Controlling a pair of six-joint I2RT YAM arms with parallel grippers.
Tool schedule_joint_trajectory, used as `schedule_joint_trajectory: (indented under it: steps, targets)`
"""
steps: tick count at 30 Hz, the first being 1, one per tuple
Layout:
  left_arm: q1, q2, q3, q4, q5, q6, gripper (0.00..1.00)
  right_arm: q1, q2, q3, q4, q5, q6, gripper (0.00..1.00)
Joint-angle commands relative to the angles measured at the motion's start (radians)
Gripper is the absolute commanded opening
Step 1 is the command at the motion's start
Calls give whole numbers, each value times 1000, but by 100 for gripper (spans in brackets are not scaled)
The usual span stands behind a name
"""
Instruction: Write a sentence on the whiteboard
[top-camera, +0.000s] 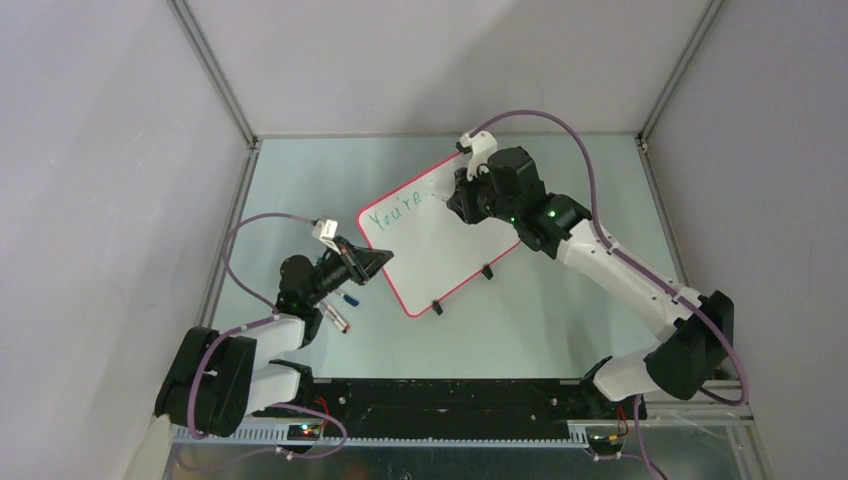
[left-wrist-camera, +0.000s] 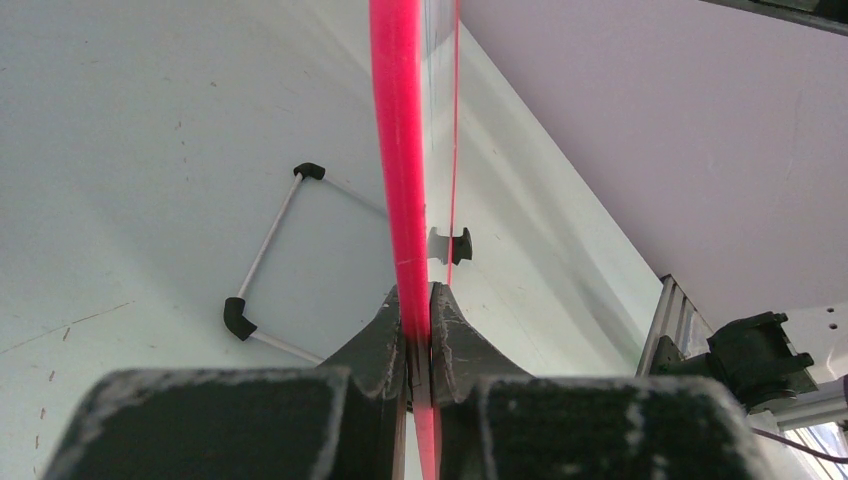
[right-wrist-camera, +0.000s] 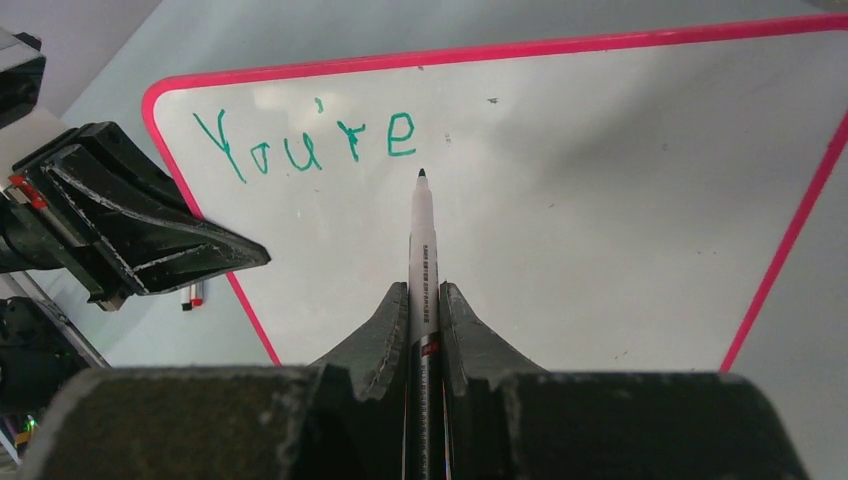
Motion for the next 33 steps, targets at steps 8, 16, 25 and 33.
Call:
schedule_joint_trajectory:
  steps: [8,16,25,33]
  targets:
    - [-4,-3,10,-24,1,126,11,-11,-115,-139,145,16,-1,0]
    - [-4,24,-11,-5,-12,92,12,-15,-116,-146,150,16,-5,0]
    - [-4,2,-41,-11,-9,121,28,-24,-135,-181,176,16,0,0]
    - [-5,-43,-41,-99,-42,164,29,-36,-146,-182,176,19,4,0]
